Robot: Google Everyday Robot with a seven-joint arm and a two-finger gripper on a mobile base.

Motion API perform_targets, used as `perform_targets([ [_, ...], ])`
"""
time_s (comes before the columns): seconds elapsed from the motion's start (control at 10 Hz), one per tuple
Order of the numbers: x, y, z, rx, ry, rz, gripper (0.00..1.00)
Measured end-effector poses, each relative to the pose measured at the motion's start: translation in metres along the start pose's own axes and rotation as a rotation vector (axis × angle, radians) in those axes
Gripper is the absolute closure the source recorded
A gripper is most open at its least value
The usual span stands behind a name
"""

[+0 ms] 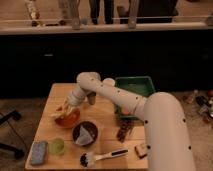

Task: Place banana in red bowl

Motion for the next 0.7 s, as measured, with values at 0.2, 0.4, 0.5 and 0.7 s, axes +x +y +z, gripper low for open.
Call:
perform_targets([
  [0.2, 0.002, 0.003, -0.003, 0.003, -0.003, 0.017, 0.49],
  [0.4, 0.008, 0.009, -0.004, 0.008, -0.011, 0.039, 0.27],
  [0.5, 0.01, 0.011, -0.005, 0.012, -0.014, 0.045, 0.21],
  [0.7, 0.011, 0.013, -0.009, 0.02, -0.02, 0.053, 0.2],
])
